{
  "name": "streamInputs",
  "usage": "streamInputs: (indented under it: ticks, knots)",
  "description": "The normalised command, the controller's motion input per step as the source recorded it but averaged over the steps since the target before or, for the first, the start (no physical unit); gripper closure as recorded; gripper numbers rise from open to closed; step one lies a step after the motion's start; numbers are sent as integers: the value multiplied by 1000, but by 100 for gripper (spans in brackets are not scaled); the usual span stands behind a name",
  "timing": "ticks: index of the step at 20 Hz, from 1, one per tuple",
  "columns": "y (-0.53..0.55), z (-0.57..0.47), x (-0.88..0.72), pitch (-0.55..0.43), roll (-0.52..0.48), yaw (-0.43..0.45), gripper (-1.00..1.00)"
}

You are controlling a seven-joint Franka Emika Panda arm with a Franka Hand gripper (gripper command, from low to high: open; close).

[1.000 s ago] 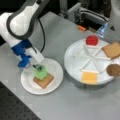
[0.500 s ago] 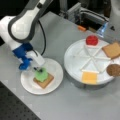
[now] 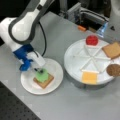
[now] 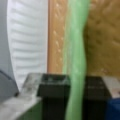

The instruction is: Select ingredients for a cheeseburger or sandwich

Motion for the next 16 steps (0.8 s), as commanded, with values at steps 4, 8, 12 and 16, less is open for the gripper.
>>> streamInputs:
  ticks: [4, 8, 12, 16]
  knots:
    - [-85, -44, 209, -72, 165, 37, -100]
    - [-100, -53, 202, -77, 161, 39, -100]
    - [-135, -54, 204, -80, 169, 47, -100]
    - [-159, -35, 205, -78, 175, 51, -100]
